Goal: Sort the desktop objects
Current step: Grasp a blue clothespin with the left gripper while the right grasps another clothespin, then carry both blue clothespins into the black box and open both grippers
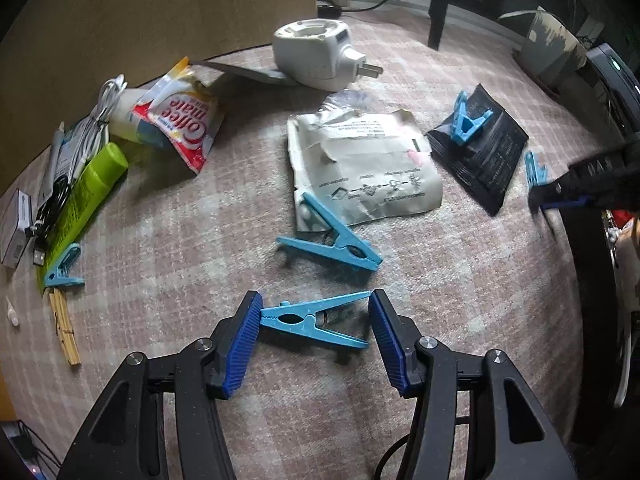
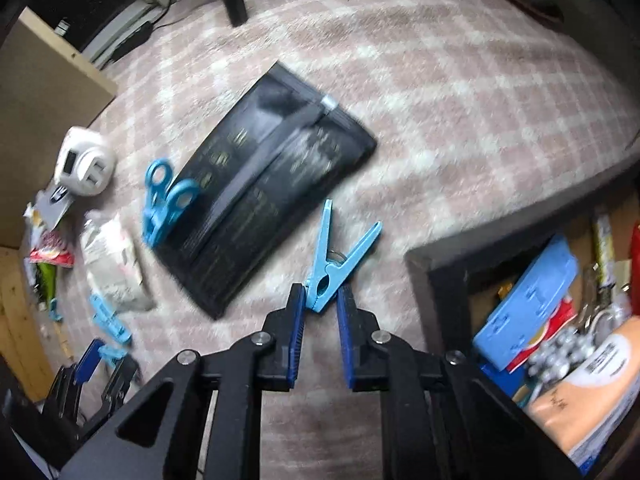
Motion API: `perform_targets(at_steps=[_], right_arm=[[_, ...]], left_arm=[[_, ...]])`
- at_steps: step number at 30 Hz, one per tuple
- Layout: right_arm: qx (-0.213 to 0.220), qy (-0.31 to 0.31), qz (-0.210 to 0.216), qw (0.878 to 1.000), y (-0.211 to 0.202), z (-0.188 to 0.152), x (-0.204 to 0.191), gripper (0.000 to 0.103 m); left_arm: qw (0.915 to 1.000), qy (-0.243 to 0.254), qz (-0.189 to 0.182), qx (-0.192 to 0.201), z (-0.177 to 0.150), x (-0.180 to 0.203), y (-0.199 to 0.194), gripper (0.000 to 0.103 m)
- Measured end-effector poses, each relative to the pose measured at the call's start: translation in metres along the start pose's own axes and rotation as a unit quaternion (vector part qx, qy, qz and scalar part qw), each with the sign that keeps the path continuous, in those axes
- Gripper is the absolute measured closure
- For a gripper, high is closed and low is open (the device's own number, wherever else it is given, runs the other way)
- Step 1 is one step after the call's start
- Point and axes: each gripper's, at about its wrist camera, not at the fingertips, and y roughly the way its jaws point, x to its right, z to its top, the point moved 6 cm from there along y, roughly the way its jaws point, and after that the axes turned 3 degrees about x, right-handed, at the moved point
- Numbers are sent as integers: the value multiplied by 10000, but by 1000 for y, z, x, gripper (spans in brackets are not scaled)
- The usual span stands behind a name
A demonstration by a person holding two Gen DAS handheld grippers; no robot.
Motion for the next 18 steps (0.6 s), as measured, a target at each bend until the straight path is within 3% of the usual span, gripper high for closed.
perform_targets(at_steps=[11,18], right_arm=[[402,-440,413,9974,-36,-51,2,87],[835,-441,598,9937,-81,-71,9,87]], left_arm=[[9996,-194,-119,155,-19,-8,-27,51],[9993,-104,-190,294,0,-10,-47,51]])
